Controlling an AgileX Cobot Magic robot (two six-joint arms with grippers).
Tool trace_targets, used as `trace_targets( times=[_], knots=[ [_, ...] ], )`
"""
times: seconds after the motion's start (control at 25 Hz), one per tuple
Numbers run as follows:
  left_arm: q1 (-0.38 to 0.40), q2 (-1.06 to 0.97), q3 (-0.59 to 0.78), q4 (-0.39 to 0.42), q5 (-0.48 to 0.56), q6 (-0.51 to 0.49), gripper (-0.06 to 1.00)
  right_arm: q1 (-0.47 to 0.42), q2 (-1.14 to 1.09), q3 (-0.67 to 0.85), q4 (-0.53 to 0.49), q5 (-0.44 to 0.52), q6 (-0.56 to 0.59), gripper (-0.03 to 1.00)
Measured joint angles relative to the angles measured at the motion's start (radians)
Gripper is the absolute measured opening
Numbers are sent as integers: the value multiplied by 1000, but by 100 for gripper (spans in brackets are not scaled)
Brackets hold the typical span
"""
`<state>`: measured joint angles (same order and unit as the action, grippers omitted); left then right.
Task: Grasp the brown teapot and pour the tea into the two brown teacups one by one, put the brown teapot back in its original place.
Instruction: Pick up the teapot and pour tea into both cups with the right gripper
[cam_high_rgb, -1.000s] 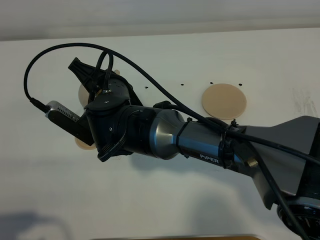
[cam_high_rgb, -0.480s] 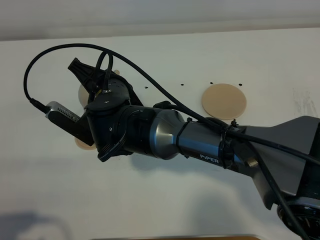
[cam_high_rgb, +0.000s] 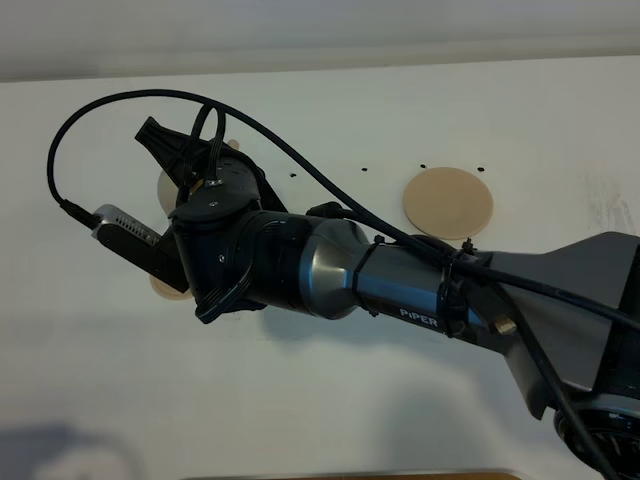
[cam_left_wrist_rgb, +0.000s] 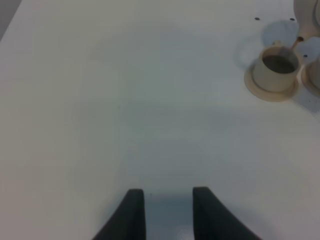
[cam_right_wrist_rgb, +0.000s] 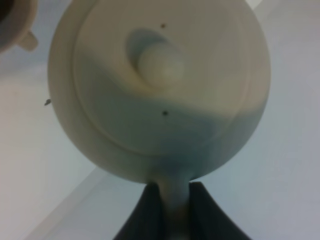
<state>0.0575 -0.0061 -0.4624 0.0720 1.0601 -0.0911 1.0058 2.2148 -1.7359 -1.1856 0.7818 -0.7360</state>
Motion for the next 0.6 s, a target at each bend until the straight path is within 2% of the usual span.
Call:
trace_targets(
  times=[0.6],
  knots=[
    [0, 0, 0, 0, 0, 0, 30, 0, 0, 0, 11, -1, 0, 9]
  ],
)
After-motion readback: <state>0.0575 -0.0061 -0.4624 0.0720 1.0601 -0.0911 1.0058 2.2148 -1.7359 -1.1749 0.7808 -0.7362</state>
